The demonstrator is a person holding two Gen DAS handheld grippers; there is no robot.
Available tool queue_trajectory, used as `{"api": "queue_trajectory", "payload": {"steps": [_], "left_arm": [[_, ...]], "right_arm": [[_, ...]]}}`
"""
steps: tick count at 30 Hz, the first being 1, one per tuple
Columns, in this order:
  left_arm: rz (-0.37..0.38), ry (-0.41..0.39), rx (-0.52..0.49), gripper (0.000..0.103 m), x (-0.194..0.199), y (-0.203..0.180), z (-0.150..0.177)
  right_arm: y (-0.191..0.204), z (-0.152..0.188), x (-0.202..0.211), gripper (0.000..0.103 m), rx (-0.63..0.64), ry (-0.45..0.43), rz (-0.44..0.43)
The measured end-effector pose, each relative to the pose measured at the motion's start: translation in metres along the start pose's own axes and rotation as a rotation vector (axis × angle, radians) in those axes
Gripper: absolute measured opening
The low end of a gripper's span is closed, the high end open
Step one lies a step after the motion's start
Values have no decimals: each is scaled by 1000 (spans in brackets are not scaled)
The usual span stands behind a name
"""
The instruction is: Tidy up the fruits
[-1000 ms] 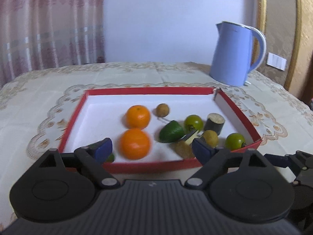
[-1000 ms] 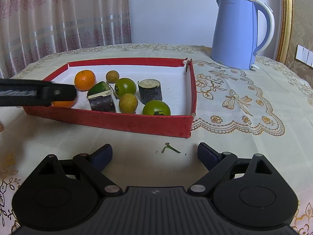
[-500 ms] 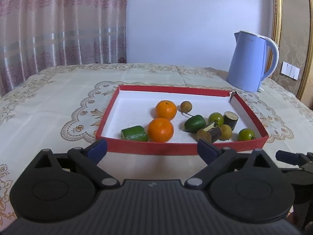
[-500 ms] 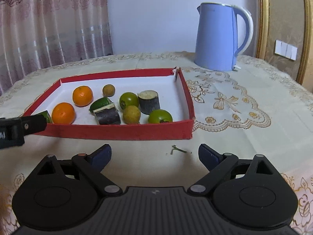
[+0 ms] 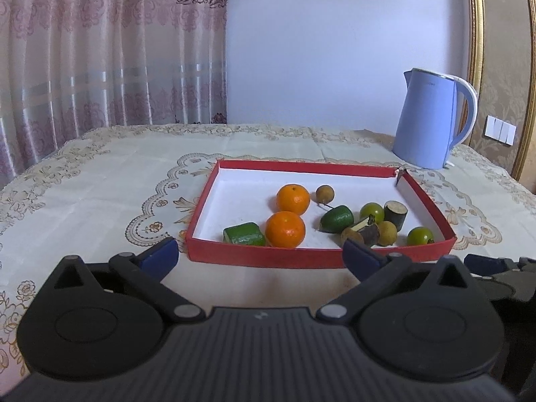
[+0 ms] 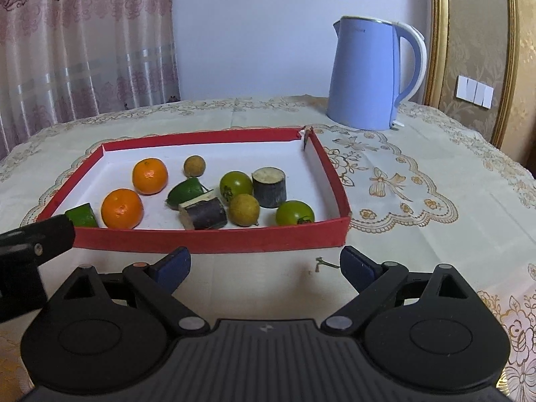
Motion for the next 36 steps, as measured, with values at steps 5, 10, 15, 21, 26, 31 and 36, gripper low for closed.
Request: {"api": "queue_trajectory", "payload": {"steps": [5,10,15,21,26,31,36], "left_arm": [[1,2,-5,103,0,-1,0],[3,4,-4,103,1,-1,0],[1,2,-7,103,2,-2,1],[-4,6,-13,103,-1,-3,-1],[-7,7,-23,103,-3,-5,0],[-5,9,-24,103,-3,-5,0],[-2,16,-24,103,-4,-5,1]], "right_arm": [[5,0,4,97,4,-8,-11],[5,0,4,97,3,-5,-13],[6,0,4,97,4,-7,-16],[7,0,3,97,5,-2,-21],[9,0,3,97,15,-2,-20],[9,1,1,97,16,1,-25],[10,2,1,97,20,4,-27]]}}
Point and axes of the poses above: each gripper's, at about its wrist camera, not at the fingertips, and x roughly against the way its jaws point, y to its left, z to its underside, the point moved 4 cm from there along -x, roughly the way its jaws point, and after that the axes turned 1 degree about -x, right-handed, at the moved point
